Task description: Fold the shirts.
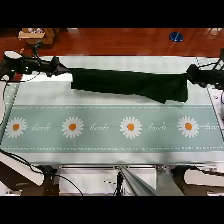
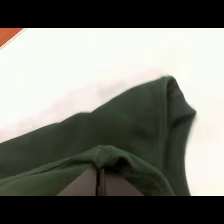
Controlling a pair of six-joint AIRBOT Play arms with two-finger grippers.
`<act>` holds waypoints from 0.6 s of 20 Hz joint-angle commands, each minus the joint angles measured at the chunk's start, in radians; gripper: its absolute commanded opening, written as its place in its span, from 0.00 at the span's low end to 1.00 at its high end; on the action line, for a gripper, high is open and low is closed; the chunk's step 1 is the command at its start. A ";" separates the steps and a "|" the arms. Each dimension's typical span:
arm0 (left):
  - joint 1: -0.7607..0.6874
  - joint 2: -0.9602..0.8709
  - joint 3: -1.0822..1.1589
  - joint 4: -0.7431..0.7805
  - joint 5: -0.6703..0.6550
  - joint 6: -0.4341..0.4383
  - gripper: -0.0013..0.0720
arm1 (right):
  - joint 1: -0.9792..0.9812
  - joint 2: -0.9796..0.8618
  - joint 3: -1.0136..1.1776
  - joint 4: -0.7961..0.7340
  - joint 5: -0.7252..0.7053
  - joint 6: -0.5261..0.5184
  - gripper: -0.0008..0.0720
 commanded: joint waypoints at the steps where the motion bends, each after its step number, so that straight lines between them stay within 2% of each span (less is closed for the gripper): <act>1: -0.003 -0.062 0.025 -0.002 0.023 -0.007 0.06 | 0.046 -0.095 0.032 0.002 -0.079 -0.002 0.05; 2: -0.002 -0.067 0.025 -0.002 0.044 -0.007 0.20 | 0.053 -0.105 0.032 0.002 -0.091 -0.002 0.05; 3: -0.001 -0.067 0.025 -0.002 0.066 -0.007 0.47 | 0.057 -0.108 0.032 0.002 -0.096 -0.002 0.07; 4: 0.003 -0.065 0.031 -0.003 0.078 -0.007 0.66 | 0.051 -0.106 0.033 0.002 -0.102 -0.002 0.22; 6: 0.019 -0.064 0.071 -0.003 0.070 -0.008 0.76 | 0.025 -0.085 0.033 -0.004 -0.084 -0.003 0.64; 7: 0.030 -0.062 0.096 -0.002 0.055 -0.007 0.78 | 0.007 -0.066 0.033 -0.027 -0.062 -0.004 0.72; 8: 0.041 -0.059 0.123 -0.002 0.033 -0.007 0.78 | -0.013 -0.044 0.032 -0.068 -0.030 -0.003 0.75; 12: 0.069 -0.049 0.216 -0.002 -0.085 -0.007 0.78 | -0.109 -0.006 0.032 -0.262 0.184 0.037 0.76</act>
